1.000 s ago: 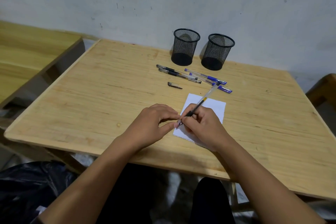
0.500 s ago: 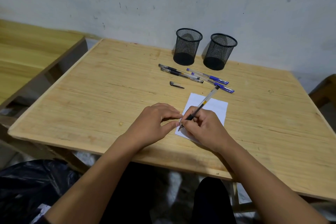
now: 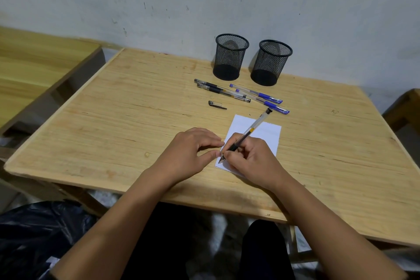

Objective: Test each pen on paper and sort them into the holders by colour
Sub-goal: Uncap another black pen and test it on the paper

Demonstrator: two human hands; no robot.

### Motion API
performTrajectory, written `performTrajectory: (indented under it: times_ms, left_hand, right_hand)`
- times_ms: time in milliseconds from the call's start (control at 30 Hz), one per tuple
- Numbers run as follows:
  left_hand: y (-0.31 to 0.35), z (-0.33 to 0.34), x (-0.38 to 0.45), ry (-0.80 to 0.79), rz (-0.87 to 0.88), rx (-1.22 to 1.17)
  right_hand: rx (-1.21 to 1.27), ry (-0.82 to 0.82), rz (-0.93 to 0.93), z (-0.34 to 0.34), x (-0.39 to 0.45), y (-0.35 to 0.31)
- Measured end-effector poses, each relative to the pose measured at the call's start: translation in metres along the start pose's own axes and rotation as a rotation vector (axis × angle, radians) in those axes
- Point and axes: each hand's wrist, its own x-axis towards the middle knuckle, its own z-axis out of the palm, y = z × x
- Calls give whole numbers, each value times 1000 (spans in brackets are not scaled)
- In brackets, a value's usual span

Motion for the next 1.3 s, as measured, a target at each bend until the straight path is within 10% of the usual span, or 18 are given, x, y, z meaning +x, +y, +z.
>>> performTrajectory:
  times_ms: [1300]
  left_hand:
    - [2, -1, 0, 2, -9, 13]
  right_hand:
    - [-83, -1, -26, -1, 1, 2]
